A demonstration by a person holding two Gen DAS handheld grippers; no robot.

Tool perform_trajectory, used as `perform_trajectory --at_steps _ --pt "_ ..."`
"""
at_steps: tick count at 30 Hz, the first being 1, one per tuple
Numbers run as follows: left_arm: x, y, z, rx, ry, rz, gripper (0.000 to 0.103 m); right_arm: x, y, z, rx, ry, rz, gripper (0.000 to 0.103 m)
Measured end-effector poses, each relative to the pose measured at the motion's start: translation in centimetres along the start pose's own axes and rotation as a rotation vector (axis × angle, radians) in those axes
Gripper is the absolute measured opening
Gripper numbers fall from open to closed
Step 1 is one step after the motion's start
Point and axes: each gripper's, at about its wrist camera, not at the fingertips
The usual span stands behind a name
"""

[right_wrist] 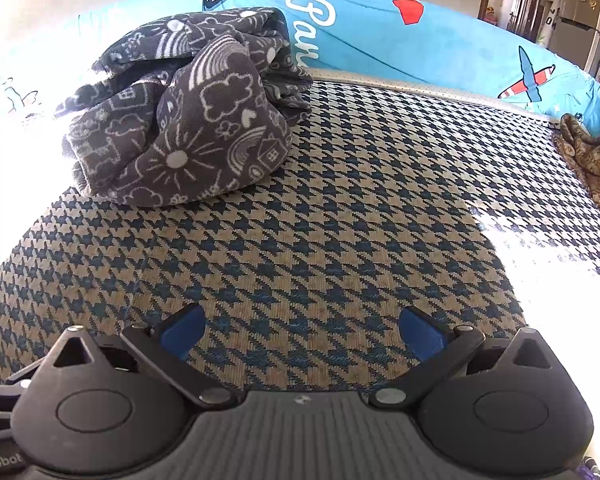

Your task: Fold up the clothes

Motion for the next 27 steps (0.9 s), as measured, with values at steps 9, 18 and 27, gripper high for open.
perform_trajectory --at_steps 9,18,27 --pt "-0.03 -0.18 -0.52 -0.007 0.005 0.006 0.103 -0.07 -0.08 -0.16 -0.004 0.002 0.005 0.103" --pt "0.03 0.02 -0.57 0.002 0.012 -0.009 0.103 -0.06 -0.02 -0.38 -0.007 -0.001 0.004 0.103" --pt "-0.11 0.0 -0.12 -0.002 0.026 -0.023 0.103 -0.01 -0.06 -0.33 -0.007 0.006 0.005 0.103"
Point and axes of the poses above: each gripper's, at about its wrist camera, not at the fingertips, and z roughly the way its jaws point, y to its left, x to its underside, and after that the axes turned 11 degrees about z, right-handed
